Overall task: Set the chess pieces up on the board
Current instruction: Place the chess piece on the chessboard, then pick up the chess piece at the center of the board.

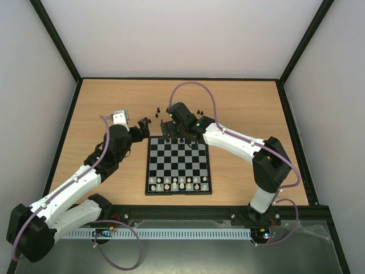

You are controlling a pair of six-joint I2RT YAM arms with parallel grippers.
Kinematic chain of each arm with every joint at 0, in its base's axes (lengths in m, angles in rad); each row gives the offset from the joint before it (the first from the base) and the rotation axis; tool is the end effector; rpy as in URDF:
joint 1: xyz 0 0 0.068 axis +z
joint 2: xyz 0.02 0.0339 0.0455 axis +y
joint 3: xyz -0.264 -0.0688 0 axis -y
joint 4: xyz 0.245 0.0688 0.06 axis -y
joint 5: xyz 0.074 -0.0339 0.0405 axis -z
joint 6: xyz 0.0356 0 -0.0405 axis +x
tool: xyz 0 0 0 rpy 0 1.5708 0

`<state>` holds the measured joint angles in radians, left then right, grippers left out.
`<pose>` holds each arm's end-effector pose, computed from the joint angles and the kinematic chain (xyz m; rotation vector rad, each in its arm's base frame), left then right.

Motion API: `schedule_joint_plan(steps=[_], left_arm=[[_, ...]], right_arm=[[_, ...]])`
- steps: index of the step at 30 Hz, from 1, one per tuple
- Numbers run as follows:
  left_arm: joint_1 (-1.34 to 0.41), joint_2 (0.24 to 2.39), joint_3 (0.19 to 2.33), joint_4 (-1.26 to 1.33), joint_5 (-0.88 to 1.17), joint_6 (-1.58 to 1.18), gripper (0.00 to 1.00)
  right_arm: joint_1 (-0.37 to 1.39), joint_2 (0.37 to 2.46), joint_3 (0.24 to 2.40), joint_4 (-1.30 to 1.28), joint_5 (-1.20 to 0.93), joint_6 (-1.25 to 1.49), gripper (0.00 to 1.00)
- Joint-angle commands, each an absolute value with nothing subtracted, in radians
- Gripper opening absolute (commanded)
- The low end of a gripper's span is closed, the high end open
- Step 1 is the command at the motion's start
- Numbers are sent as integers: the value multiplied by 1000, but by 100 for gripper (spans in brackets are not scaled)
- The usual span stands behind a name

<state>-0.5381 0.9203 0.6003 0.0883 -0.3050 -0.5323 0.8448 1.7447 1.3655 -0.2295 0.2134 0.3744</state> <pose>0.1915 -0.1018 0.2787 -0.2144 1.8059 -0.4901 0.2743 0.2977 0.2764 -0.3927 2.1662 0.4638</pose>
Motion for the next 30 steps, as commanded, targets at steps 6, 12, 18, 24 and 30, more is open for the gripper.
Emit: schedule_joint_plan(steps=[6,12,18,24,30], left_arm=[[-535,938,589,114,-265,-546,99],[-535,955,593,118,-253,-544,99],[-534,984,600,121,-244,-538,99],[-531,1033,605,131,-246,-535,99],[-529,1108,629,123,-238,-539,99]], right_arm=[[849,1668,1320,-215,323,378,99],[849,1628,1310,-244,376,394,99],[848,1555,1207,-216,429,409,99],[844,1478,1097,-135,459,435,99],[839,1450,1040,-83,480,460,99]])
